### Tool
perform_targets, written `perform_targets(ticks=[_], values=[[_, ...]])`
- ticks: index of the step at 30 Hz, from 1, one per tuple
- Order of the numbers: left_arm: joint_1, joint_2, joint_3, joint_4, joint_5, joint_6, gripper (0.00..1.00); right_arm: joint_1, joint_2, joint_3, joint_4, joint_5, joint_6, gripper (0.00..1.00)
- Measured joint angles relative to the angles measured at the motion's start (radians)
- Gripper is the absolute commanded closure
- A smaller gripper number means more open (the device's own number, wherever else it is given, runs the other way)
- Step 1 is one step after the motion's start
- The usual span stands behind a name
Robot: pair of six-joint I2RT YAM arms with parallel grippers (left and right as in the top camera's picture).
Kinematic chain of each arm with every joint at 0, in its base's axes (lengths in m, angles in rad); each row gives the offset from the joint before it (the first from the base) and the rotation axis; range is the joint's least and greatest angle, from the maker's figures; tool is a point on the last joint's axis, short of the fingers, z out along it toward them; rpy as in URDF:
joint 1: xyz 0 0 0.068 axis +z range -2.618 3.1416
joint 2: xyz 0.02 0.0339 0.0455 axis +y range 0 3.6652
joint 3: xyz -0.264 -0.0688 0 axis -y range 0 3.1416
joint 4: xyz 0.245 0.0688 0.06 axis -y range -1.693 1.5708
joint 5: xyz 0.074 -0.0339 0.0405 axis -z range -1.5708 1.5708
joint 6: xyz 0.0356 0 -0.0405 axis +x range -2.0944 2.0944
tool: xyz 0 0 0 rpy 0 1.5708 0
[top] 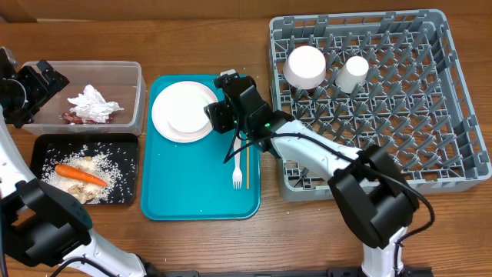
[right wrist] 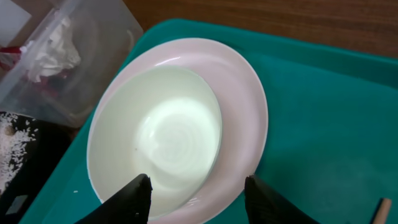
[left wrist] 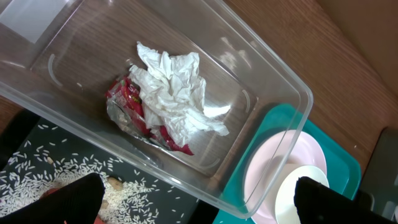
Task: Sort waste into correct bins and load items into the dishwasher rack
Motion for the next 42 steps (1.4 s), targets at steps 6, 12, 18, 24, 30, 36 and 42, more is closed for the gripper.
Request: perform_targets(ticks=[6,12,18,24,30,36,42], values=[[0.0,0.0,0.0,0.0,0.0,0.0,0.0,0.002,0.012,0.022,-0.078,0.0,-0.002,0.58],[0.0,0.0,0.0,0.0,0.0,0.0,0.0,0.006,0.014,0.195,-0.298,0.011,-0.018,0.59],[0.0,0.0,0.0,0.0,0.0,0.0,0.0,0.006,0.014,0.296,-0.331,0.014,-0.023,0.58],[0.0,0.0,0.0,0.0,0.0,0.0,0.0,0.02,0.031,0.296,-0.308,0.017,-0.024,0.58],[0.0,0.0,0.0,0.0,0.0,0.0,0.0,0.074,0.111,0.297,-0.256,0.061,-0.047,0.53],[0.0,0.0,0.0,0.0,0.0,0.0,0.0,0.103,0.161,0.296,-0.248,0.142,-0.091,0.52],[0.0,0.0,0.0,0.0,0.0,0.0,0.0,0.098,0.161,0.296,-0.232,0.19,-0.106,0.52]])
